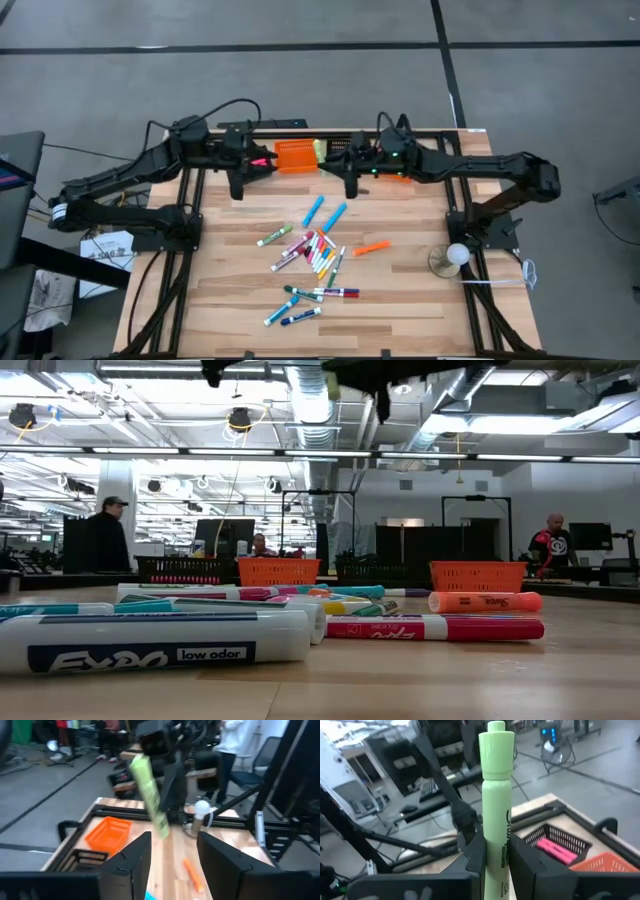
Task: Pick & Place Markers
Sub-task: Put the light green highlighter into the left black bin
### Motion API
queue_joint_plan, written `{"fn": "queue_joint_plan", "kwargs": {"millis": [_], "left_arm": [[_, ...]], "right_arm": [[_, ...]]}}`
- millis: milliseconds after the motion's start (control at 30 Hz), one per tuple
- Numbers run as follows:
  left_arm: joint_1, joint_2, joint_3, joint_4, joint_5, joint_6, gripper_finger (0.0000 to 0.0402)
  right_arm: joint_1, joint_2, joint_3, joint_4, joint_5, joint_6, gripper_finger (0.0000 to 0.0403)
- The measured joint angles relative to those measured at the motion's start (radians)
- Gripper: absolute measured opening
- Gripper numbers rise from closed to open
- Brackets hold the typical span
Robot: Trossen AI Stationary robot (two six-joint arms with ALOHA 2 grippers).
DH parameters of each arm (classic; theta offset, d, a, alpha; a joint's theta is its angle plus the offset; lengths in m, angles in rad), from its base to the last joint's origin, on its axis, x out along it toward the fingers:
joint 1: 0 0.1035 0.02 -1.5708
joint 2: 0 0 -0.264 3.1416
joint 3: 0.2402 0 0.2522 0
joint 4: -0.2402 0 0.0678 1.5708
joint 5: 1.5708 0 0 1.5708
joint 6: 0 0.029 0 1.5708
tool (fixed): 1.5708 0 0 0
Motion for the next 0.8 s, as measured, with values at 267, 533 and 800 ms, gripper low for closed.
{"fn": "queue_joint_plan", "kwargs": {"millis": [267, 533, 800], "left_arm": [[0.0, 0.094, 0.0, 0.11, 0.05, -0.004, 0.0158], [0.0, 0.153, 0.0, 0.169, 0.05, -0.032, 0.0158], [0.011, 0.16, 0.0, 0.185, 0.054, -0.04, 0.0158]], "right_arm": [[-0.001, 0.11, 0.0, 0.235, 0.016, 0.0, 0.0045], [0.015, 0.186, 0.07, 0.263, 0.019, -0.013, 0.0045], [0.031, 0.208, 0.115, 0.211, 0.027, -0.034, 0.0045]]}}
